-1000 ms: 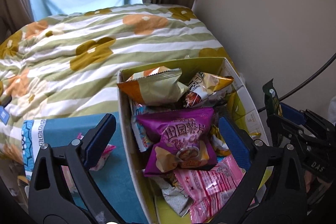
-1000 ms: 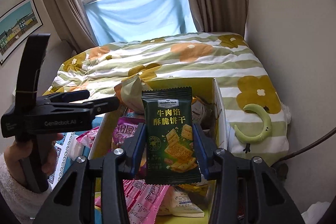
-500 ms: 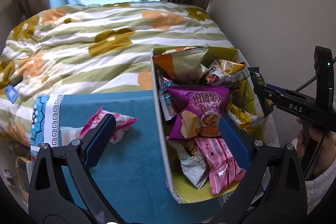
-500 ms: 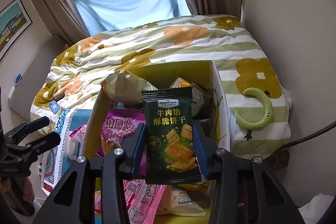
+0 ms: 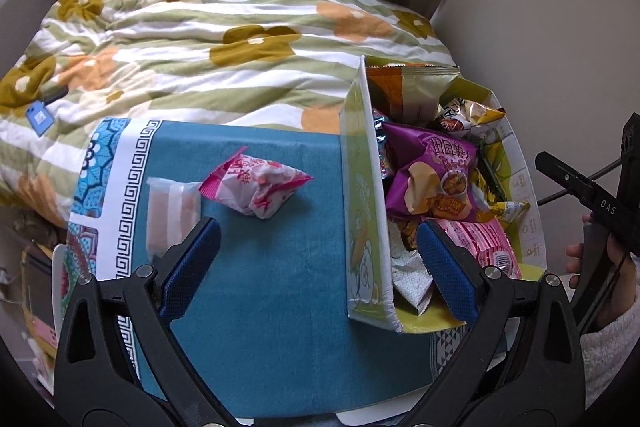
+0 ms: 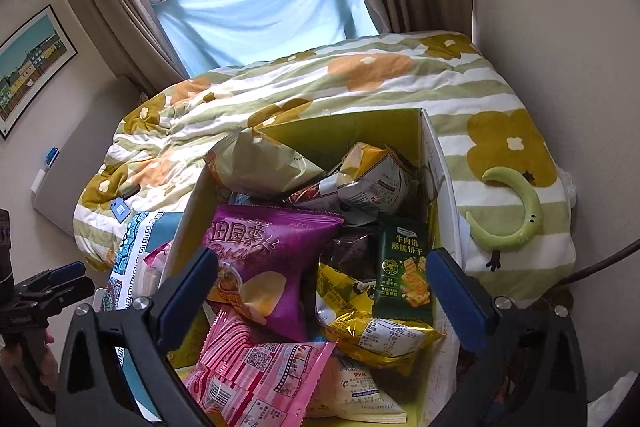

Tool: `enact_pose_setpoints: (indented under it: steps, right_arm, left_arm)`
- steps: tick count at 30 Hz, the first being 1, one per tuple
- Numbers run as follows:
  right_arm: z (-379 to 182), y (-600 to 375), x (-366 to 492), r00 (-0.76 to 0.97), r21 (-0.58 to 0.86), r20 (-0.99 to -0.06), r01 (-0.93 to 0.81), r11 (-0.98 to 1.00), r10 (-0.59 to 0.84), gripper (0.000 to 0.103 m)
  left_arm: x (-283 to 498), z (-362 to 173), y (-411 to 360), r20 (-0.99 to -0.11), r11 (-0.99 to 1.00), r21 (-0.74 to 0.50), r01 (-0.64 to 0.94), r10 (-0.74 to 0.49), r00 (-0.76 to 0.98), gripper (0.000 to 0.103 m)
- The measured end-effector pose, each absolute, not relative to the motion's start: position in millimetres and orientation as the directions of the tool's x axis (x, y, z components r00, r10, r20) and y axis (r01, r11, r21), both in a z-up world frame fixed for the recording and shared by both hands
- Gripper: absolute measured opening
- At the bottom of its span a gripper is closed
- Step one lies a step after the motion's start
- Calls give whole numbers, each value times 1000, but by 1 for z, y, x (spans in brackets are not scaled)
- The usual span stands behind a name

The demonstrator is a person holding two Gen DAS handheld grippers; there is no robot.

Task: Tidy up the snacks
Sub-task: 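Withdraw both tools from the box toward the white cake and pink bag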

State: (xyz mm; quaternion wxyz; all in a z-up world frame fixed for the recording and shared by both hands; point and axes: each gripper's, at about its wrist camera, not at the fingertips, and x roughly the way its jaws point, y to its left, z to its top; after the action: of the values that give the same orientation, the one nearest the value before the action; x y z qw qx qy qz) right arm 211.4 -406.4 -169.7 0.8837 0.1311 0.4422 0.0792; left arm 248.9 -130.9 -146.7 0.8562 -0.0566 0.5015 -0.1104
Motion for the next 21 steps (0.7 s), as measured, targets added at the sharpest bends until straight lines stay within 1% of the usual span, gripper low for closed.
enact_pose_setpoints:
  steps: [7, 13, 21]
  right_arm:
    - [-136, -388, 188, 649, 252, -737, 6, 968, 188, 103]
    - [-100, -338, 155, 698, 174, -706, 8, 985, 119, 103]
    - [-91, -260, 126, 693, 183, -708, -6, 983, 136, 103]
  left_arm:
    - [231, -116, -102, -801, 966, -191, 174, -255, 542, 98]
    - [216, -89, -54, -768, 965, -161, 206, -254, 588, 98]
    - [198, -84, 22, -760, 957, -204, 204, -286, 584, 98]
